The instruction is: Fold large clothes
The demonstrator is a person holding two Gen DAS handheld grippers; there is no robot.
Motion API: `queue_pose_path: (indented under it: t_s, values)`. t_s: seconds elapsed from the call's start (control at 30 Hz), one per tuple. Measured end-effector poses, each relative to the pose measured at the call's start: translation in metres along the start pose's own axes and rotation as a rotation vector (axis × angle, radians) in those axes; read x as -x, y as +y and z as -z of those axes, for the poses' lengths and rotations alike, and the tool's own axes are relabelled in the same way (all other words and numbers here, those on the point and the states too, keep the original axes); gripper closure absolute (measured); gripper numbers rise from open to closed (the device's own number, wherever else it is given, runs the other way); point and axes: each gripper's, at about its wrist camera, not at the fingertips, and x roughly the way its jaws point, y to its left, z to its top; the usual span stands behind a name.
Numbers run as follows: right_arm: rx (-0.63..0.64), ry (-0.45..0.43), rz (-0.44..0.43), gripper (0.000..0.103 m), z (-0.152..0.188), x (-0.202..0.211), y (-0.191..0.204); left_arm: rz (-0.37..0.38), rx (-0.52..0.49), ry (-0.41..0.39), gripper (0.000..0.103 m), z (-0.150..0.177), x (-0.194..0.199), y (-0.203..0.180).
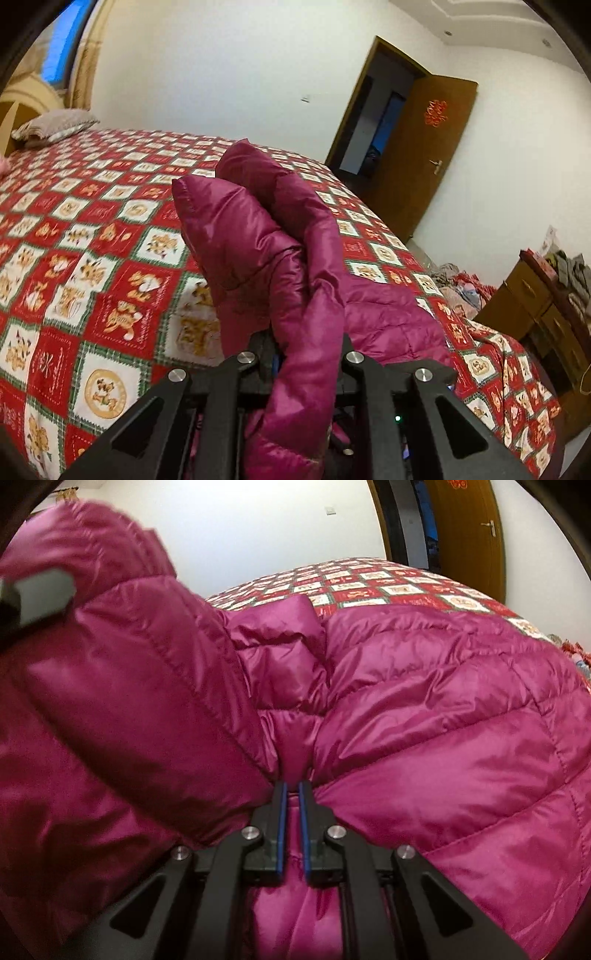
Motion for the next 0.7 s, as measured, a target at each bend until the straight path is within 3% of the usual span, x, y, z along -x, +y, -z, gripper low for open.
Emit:
queue_pose_path:
  t_s: [0.37, 0.6, 0.7]
  values:
    - [-0.032, 0.037, -0.12, 0.094, -0.005, 0.012, -0.017, 0.012, -0.106, 0.004, 0.088, -0.001, -0.006, -0.035]
    - [-0.092, -0.018, -0.167, 0.094, 0.003, 0.047, -0.052, 0.029, -0.182, 0.019, 0.088, 0.002, -0.015, -0.066]
    - [-0.123, -0.052, -0.148, 0.094, 0.006, 0.067, -0.075, 0.038, -0.225, 0.028, 0.088, 0.006, -0.021, -0.083]
